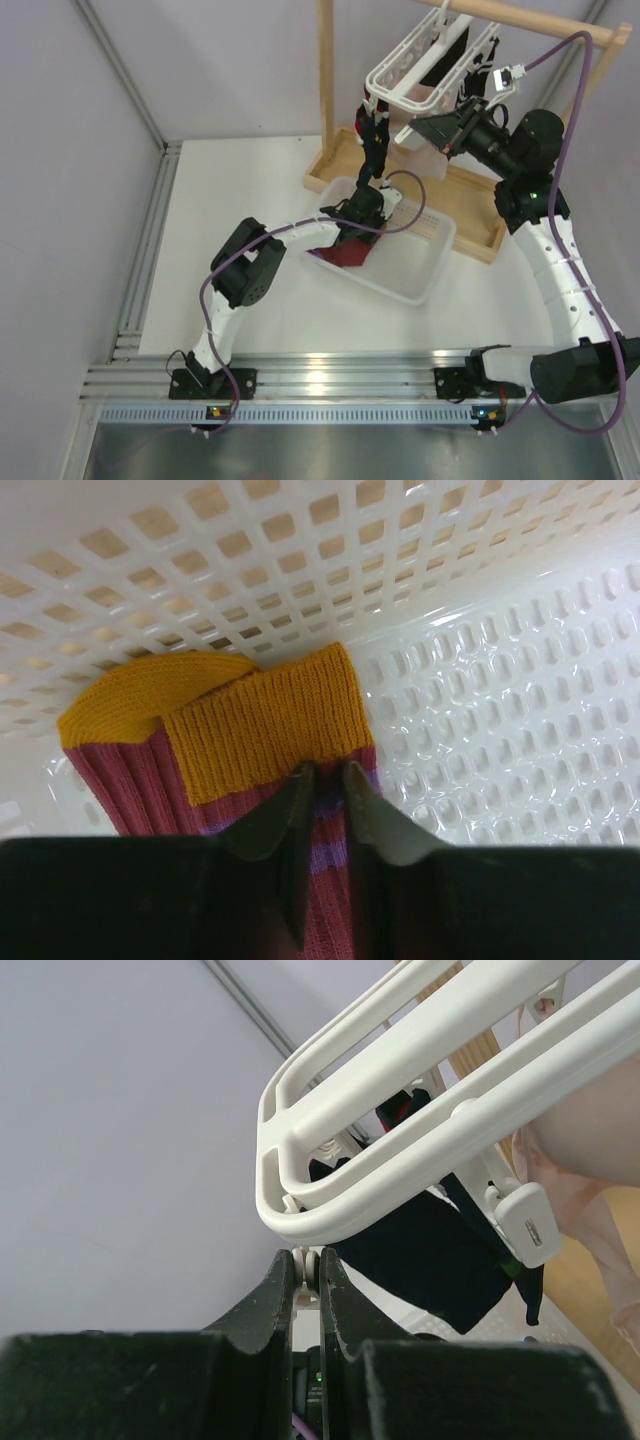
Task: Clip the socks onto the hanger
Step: Pick up the sock from the bin.
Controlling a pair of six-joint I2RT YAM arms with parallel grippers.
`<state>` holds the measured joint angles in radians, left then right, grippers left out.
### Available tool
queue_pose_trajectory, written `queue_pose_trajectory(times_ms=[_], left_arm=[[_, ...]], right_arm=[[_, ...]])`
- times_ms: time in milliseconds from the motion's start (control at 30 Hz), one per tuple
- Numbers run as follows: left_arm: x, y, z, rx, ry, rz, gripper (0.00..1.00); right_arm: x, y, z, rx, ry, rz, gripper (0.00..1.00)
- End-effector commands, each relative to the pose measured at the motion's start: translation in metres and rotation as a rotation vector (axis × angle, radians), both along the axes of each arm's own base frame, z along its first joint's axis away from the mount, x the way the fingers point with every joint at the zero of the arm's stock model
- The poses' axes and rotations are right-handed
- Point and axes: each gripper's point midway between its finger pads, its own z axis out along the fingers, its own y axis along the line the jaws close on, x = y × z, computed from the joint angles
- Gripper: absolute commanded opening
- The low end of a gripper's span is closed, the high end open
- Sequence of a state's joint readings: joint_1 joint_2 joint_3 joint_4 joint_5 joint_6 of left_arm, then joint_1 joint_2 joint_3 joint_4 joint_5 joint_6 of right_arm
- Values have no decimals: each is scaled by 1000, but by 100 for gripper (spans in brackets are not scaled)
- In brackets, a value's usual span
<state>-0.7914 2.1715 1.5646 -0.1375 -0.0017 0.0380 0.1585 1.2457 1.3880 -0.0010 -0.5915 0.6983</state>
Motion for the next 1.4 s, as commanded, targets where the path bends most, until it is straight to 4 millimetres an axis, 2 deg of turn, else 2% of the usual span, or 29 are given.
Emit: queue_pose_trajectory(times_ms=[0,33,67,133,200,233,267,300,333,367,400,433,467,500,533,567,600,667,767,800,867,900,967,1000,1067,1100,1133,1167,1367], left_arm=[[3,-6,5,-6,5,8,22],[3,-6,5,-6,5,8,16],[-1,-11,5,-23,23,-19,4],[-4,-15,17,-57,19,-27,0],[-12,-19,27,-84,11,-56,0],[-13,-23,50,-127,-28,-72,0],[-20,-20,49,-126,-29,-85,0],[-28,-23,57,-154,-32,-112,0],[-30,-27,90,-221,-92,-130,0],[-41,-19,83,-206,-79,-135,0],[-47,-23,114,-260,-145,-177,0],[-50,-23,128,-290,-185,-197,0],[-58,-18,124,-275,-209,-221,0],[-64,-16,146,-303,-261,-236,0],[-69,-14,147,-312,-289,-252,0],[-72,-13,153,-311,-318,-269,0],[-76,-11,167,-327,-349,-279,0],[-83,-11,172,-317,-392,-319,0],[-90,-10,190,-345,-461,-343,0],[-92,-7,204,-363,-497,-347,0],[-97,-5,216,-371,-561,-367,0],[-100,-2,238,-400,-626,-370,0],[-101,5,255,-384,-723,-378,0],[-103,11,275,-399,-783,-373,0],[-103,20,288,-352,-889,-391,0],[-106,28,311,-373,-972,-378,0],[-108,33,309,-330,-1029,-397,0],[-112,39,320,-329,-1081,-398,0],[-119,54,354,-238,-1333,-409,0]], right_arm=[[0,-6,15,-5,-54,-30,0],[1,-6,13,-6,-49,-28,0],[0,-6,15,-5,-52,-30,0],[0,-6,14,-7,-53,-29,0],[0,-6,15,-9,-55,-31,0],[0,-6,15,-11,-57,-31,0],[-1,-6,15,-12,-58,-31,0],[-1,-6,14,-13,-58,-31,0],[0,-6,13,-14,-55,-33,0],[0,-6,13,-13,-52,-31,0],[0,-6,13,-11,-50,-32,0],[0,-6,13,-9,-51,-34,0],[0,-7,13,-8,-48,-36,0],[-1,-6,13,-6,-50,-35,0],[-2,-7,14,-6,-53,-36,0],[-2,-7,13,-5,-51,-36,0],[-1,-7,12,-4,-48,-37,0],[-2,-7,13,-3,-51,-36,0],[-2,-7,15,-4,-57,-35,0],[-2,-7,15,-4,-57,-36,0],[-3,-8,17,-3,-61,-36,0],[-4,-7,18,-2,-66,-35,0],[-3,-7,19,-2,-66,-36,0],[-4,-7,21,0,-69,-36,0],[-5,-7,22,3,-70,-35,0],[-5,-7,22,6,-67,-35,0],[-5,-7,22,8,-65,-36,0],[-5,-8,21,13,-62,-35,0],[-7,-7,20,18,-61,-31,0]])
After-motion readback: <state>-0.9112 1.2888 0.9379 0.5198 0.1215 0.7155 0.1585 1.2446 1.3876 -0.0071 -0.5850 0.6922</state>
